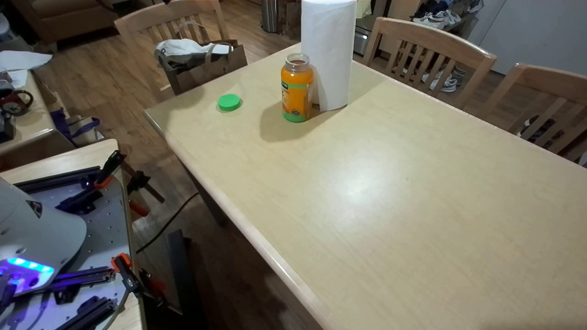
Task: Put the cap in the bag
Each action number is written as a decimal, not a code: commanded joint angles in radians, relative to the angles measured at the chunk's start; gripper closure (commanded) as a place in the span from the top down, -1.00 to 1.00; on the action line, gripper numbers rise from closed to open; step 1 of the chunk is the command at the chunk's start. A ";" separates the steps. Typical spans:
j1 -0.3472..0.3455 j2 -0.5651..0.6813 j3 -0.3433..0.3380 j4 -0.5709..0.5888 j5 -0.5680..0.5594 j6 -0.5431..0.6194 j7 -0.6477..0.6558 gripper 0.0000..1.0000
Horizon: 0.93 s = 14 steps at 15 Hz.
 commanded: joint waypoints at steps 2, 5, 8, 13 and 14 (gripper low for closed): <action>-0.025 -0.095 -0.033 0.019 0.014 0.015 0.115 1.00; -0.084 -0.185 -0.036 0.012 0.048 0.038 0.137 1.00; -0.186 -0.267 -0.010 -0.018 0.135 0.041 0.101 1.00; -0.396 -0.340 0.030 -0.083 0.326 0.059 0.005 1.00; -0.436 -0.347 0.040 -0.106 0.364 0.069 -0.023 1.00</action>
